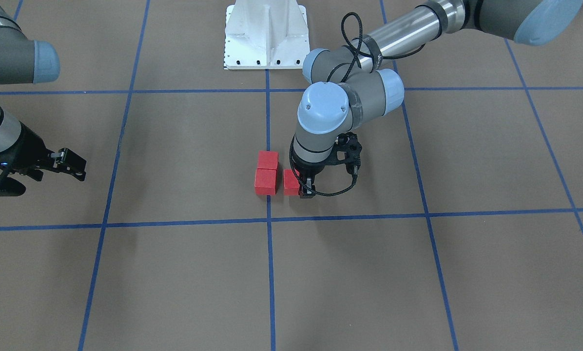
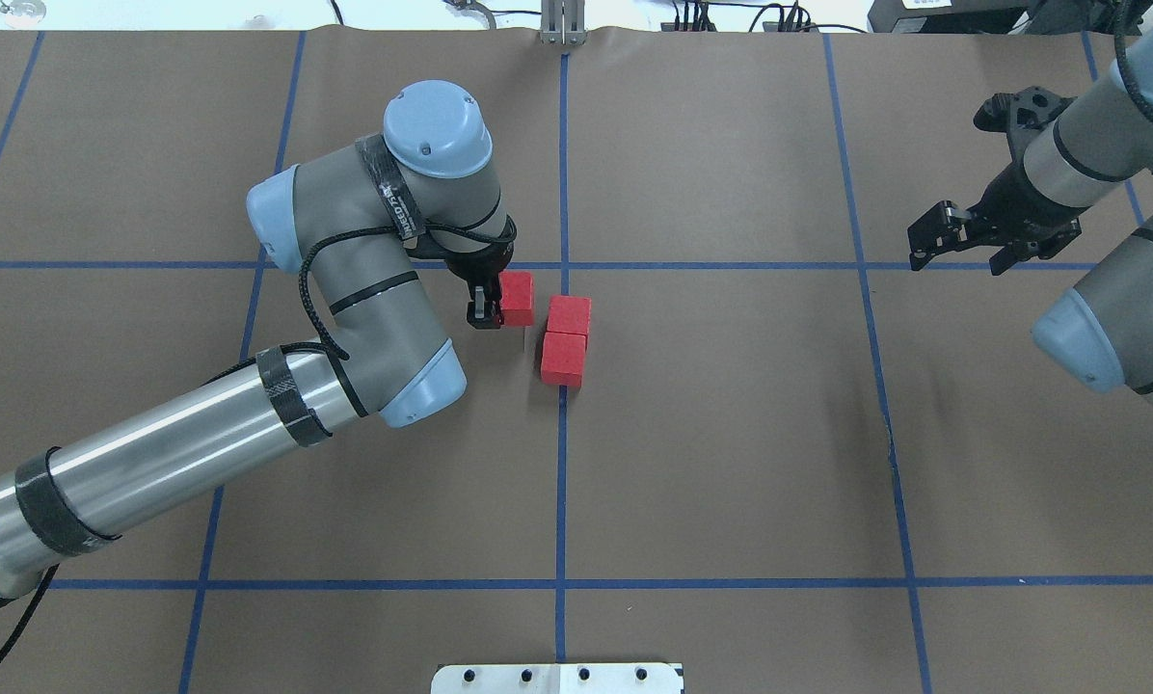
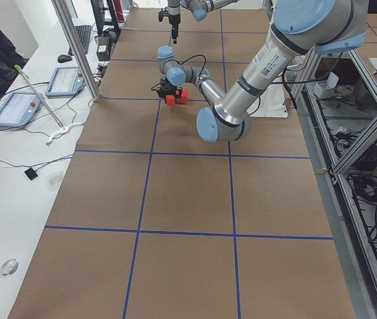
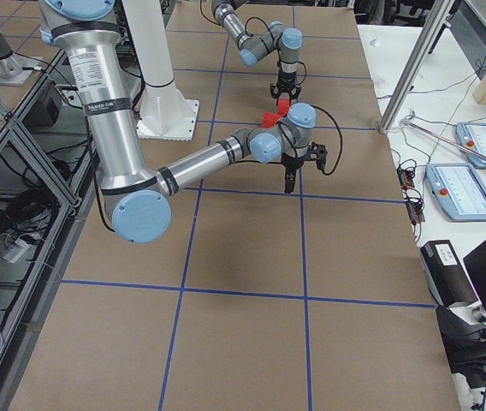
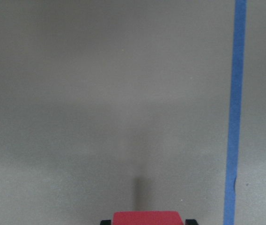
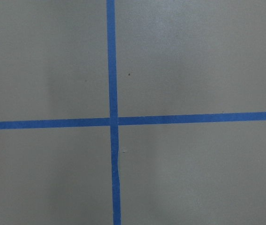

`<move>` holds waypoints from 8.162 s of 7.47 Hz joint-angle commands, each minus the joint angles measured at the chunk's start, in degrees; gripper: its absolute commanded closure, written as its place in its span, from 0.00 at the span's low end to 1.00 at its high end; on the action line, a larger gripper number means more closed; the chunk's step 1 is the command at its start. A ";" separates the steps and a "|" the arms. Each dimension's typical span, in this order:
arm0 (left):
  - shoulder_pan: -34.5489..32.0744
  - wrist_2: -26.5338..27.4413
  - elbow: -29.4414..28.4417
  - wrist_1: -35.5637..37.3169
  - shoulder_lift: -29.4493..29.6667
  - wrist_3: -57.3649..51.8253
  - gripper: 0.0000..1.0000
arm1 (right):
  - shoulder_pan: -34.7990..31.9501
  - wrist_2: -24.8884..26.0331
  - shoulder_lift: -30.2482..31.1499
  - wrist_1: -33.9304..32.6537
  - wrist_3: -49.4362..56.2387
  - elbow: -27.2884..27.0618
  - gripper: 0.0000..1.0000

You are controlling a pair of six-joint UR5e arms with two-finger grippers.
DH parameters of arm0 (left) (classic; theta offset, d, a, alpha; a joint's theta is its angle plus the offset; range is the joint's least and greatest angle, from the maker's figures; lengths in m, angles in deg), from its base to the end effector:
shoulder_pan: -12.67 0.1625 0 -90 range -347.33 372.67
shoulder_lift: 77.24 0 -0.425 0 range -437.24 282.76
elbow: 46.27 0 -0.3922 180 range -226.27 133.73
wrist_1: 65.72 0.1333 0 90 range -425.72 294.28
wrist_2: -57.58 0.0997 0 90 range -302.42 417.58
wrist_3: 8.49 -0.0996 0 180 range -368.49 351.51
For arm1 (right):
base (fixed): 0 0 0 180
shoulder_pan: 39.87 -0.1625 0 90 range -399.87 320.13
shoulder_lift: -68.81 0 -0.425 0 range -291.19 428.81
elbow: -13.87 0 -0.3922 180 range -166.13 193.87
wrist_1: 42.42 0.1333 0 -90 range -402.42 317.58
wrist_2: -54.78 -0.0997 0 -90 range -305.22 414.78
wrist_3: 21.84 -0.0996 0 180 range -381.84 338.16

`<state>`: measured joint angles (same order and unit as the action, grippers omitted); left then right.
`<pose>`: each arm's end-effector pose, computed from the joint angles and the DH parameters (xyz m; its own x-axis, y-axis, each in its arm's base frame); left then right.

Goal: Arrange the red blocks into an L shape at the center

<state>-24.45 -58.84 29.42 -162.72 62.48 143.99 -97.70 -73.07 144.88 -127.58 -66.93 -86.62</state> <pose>0.5664 -0.5403 0.2086 0.0049 -0.9998 -0.0203 0.6613 0.0185 -0.7499 -0.2503 -0.5335 0.4327 0.6881 0.0470 0.7241 -0.0323 0.9989 -0.0340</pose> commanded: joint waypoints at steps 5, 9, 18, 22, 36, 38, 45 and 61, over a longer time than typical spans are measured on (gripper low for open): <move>1.51 -0.12 -1.25 0.14 0.90 -1.84 1.00 | -0.01 -0.12 0.48 0.09 0.09 -0.41 0.00; 1.52 0.06 -2.57 0.05 1.78 -1.84 1.00 | -0.01 -0.12 0.57 0.00 0.09 -0.32 0.00; 1.87 0.06 -3.45 -0.04 2.05 -1.75 1.00 | -0.01 -0.12 0.48 0.09 0.00 -0.49 0.00; 1.87 0.15 -3.71 -0.04 2.05 -1.84 1.00 | -0.01 -0.12 0.48 0.09 0.09 -0.58 0.00; 2.13 0.59 -5.38 -0.39 3.10 -1.48 1.00 | -0.01 -0.12 0.48 0.00 0.00 -0.50 0.00; 2.22 0.59 -5.38 -0.39 3.02 -1.66 0.97 | 0.08 -0.12 0.48 0.00 0.00 -0.50 0.00; 1.78 0.41 -3.11 0.14 3.02 -1.84 0.00 | 0.08 -0.21 0.48 0.00 0.00 -0.41 0.00; -44.07 -14.79 30.77 -2.32 -58.16 -130.26 0.00 | -20.90 -4.34 14.28 -0.97 32.73 -0.07 0.00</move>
<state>-63.23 -73.12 64.01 -165.00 4.50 24.85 -115.30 -77.25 157.81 -128.41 -41.00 -88.21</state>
